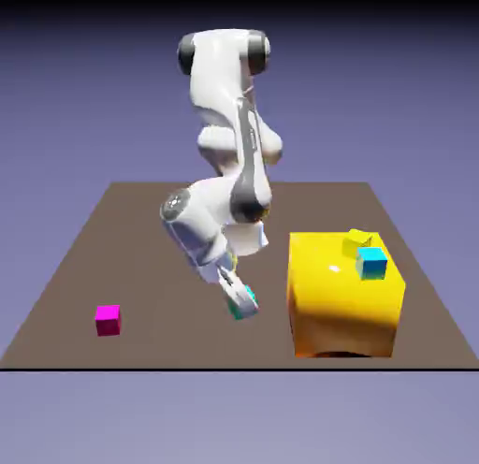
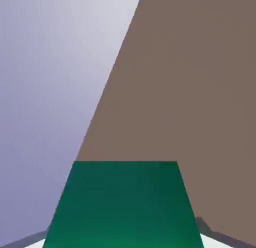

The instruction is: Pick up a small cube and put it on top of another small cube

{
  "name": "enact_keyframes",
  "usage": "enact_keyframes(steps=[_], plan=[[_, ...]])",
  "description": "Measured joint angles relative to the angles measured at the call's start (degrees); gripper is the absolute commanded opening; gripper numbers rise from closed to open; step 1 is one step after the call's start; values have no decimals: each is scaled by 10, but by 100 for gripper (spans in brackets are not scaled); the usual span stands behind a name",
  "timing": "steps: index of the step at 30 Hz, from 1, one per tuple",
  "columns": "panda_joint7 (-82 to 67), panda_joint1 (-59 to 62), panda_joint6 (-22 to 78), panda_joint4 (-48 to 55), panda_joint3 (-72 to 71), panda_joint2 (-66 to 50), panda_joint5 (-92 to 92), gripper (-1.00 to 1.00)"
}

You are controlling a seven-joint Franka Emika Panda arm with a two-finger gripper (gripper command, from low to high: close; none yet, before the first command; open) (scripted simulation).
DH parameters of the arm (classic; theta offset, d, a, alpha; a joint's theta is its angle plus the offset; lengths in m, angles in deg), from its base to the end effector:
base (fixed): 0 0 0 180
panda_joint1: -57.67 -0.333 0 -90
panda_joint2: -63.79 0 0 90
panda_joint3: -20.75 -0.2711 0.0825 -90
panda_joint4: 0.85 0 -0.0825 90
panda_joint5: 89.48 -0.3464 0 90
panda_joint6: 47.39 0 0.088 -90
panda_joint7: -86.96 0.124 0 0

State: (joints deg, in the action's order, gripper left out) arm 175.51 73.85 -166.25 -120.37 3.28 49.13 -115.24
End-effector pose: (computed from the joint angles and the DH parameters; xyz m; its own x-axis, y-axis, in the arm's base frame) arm 0.5114 0.0410 0.2622 -0.2640 -0.8821 -0.3902 -0.9437 0.1527 0.2934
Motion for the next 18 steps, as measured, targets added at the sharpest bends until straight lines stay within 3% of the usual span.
enact_keyframes(steps=[11, 14, 18], plan=[[72, -36, 210, 186, -209, 5, 143, -100], [80, -24, 214, 197, -234, -5, 172, -100], [75, -32, 122, 114, -234, -14, 173, -100]])
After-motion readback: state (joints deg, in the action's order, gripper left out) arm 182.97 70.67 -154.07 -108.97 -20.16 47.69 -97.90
